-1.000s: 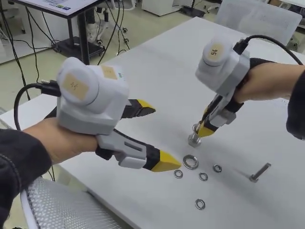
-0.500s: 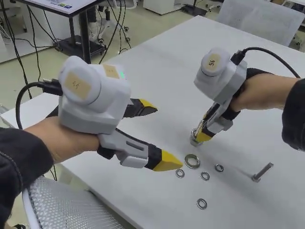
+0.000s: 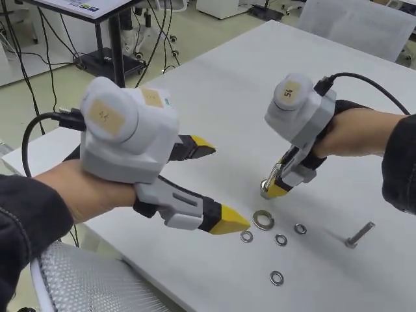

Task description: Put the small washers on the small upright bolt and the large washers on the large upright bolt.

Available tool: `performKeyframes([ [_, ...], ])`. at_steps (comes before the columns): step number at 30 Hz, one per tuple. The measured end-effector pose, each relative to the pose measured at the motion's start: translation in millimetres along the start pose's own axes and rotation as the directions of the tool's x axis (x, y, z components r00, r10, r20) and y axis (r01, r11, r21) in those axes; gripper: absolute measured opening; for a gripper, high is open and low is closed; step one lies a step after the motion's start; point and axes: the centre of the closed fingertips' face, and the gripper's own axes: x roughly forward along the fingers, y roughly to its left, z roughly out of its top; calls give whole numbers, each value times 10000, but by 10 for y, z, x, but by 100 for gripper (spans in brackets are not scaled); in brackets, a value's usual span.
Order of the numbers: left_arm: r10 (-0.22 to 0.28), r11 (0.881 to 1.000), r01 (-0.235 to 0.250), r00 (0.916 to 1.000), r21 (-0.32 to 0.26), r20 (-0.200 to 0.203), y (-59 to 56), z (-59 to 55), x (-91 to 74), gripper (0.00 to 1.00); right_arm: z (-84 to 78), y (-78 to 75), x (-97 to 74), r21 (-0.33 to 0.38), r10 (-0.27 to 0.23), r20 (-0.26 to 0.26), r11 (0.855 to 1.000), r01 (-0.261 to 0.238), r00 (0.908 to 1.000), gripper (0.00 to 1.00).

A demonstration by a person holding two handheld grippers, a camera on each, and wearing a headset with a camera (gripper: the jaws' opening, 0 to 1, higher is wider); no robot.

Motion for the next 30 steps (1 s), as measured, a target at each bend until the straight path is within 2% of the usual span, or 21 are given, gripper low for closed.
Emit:
performKeyframes([
  [16,-32,10000,32,10000,10,-64,-8,-16,5,75,-25,-11,-14,-268,-79,39,9996,80,10000,25],
  [24,-8,10000,8,10000,19,-54,-4,-11,10,76,-79,-16,-128,-187,-185,70,9997,186,9998,31],
  [30,15,10000,-15,10000,48,-55,-2,-7,14,76,-142,-12,-224,-158,-272,93,9995,273,9996,31],
])
